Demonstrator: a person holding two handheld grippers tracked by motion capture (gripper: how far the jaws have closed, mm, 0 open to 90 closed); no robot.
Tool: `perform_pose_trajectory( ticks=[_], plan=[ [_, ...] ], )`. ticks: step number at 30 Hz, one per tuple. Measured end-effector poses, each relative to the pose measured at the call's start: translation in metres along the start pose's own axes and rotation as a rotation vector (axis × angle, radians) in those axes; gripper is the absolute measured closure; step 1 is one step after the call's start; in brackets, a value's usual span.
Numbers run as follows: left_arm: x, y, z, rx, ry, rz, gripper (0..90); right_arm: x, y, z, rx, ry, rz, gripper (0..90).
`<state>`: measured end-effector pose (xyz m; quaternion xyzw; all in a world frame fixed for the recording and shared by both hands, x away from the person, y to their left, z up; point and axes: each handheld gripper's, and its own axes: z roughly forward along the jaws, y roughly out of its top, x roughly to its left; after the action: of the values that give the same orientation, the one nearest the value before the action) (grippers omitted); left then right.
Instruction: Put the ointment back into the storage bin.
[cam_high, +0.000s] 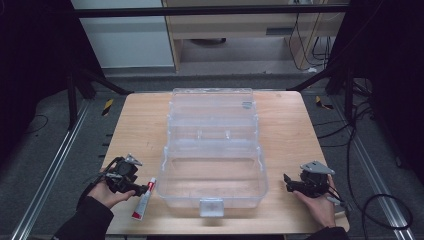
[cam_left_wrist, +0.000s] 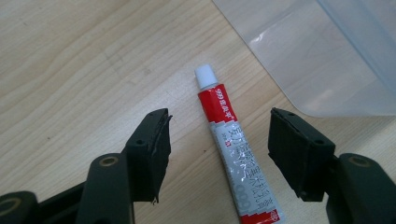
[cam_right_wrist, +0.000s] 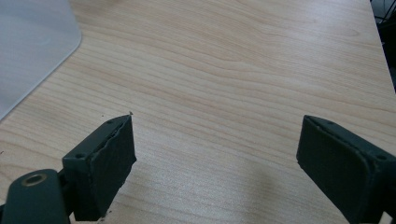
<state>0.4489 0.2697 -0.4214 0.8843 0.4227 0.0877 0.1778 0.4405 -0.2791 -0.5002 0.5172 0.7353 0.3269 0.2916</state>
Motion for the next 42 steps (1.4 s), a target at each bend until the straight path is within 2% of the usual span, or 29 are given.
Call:
perform_pose_trajectory(
  ticks=[6,11,14,19,28,35,42],
  plan=[
    [-0.002,0.0,0.007,0.018,-0.009,0.01,42.7,0.001,0.0,0.001,0.009,0.003,-0.002,12.0],
    [-0.002,0.0,0.016,0.032,-0.024,-0.006,46.3,0.001,-0.001,0.002,0.017,0.006,-0.012,12.2],
    [-0.003,0.001,0.02,0.05,-0.021,-0.001,48.8,0.001,-0.001,0.002,0.021,0.01,-0.018,12.3],
    [-0.003,0.003,0.024,0.051,-0.031,-0.013,52.9,0.002,-0.001,0.003,0.03,0.01,-0.024,12.8],
    [-0.005,0.006,0.035,0.094,-0.041,-0.029,61.0,0.002,-0.001,0.003,0.032,0.016,-0.028,13.8],
    [-0.004,0.006,0.041,0.115,-0.033,-0.042,63.8,0.002,-0.001,0.004,0.038,0.019,-0.038,14.1],
    [-0.005,0.007,0.044,0.125,-0.036,-0.037,64.4,0.003,-0.001,0.004,0.043,0.021,-0.041,14.4]
  ],
)
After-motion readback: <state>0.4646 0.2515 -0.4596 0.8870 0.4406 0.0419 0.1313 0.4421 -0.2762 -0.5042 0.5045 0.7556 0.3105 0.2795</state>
